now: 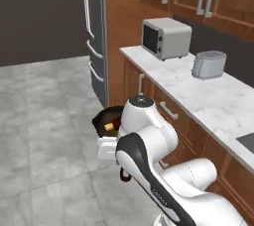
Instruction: Pick up the pan with the steak in it and place it on the dining table. Then place the steak on the plate.
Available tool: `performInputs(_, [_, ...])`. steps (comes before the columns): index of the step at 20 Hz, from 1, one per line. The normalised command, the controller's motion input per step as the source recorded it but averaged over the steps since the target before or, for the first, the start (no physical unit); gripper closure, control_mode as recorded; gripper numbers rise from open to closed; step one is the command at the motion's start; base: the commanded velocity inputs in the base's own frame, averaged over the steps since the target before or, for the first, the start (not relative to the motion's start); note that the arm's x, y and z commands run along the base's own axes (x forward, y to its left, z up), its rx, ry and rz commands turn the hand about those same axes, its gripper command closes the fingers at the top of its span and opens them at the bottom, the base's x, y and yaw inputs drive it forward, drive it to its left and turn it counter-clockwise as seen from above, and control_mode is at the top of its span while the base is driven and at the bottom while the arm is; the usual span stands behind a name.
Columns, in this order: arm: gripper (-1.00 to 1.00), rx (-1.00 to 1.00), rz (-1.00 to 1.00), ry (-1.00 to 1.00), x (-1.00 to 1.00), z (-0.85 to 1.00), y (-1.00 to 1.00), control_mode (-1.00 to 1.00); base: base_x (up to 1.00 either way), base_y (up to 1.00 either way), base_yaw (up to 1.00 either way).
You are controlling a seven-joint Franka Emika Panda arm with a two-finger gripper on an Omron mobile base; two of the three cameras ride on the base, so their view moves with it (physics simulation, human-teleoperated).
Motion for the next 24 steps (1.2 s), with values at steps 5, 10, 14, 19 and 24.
performInputs(5, [1.00,0.00,0.00,0.00,0.00,0.00,0.00,1.00,0.00,0.00,0.50])
performInputs(10, [1.00,0.00,0.00,0.00,0.00,0.00,0.00,1.00,0.00,0.00,0.50])
performInputs(14, [1.00,0.00,0.00,0.00,0.00,0.00,0.00,1.00,0.00,0.00,0.50])
performInputs(19, [1.00,0.00,0.00,0.00,0.00,0.00,0.00,1.00,0.00,0.00,0.50])
performInputs(24, [1.00,0.00,0.00,0.00,0.00,0.00,0.00,1.00,0.00,0.00,0.50])
